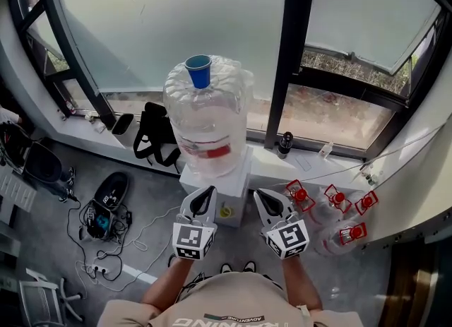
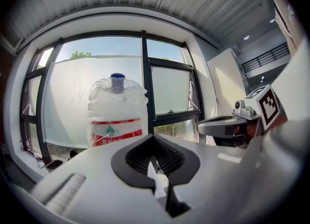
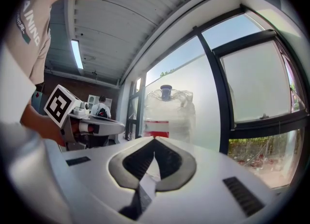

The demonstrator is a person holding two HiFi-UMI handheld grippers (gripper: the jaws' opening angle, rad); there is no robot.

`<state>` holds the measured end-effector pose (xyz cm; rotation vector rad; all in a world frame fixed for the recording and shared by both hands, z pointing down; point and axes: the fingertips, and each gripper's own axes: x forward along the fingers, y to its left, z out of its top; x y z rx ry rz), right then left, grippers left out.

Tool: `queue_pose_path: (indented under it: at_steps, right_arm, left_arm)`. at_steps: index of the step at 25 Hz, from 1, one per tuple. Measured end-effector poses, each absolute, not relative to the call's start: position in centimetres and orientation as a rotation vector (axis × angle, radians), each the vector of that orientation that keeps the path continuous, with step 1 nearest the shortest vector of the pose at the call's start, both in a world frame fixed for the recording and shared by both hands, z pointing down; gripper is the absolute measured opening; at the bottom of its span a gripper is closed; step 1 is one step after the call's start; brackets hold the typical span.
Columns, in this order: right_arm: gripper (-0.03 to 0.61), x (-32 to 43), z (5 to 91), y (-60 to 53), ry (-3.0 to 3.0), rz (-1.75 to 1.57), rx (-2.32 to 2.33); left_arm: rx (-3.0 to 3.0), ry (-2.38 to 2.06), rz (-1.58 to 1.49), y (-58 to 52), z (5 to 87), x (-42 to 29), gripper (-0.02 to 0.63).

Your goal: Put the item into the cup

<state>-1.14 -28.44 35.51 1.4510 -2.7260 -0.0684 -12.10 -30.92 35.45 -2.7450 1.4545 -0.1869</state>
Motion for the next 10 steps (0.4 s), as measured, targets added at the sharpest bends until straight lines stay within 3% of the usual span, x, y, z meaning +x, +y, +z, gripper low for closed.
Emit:
queue_pose_path:
  at_steps: [10]
  right_arm:
    - [0.011, -1.18, 36.07, -28.43, -2.718, -0.061, 1.457]
  left_arm:
    - [-2.757, 1.431, -0.197, -30.98, 35.72, -11.82, 0.008]
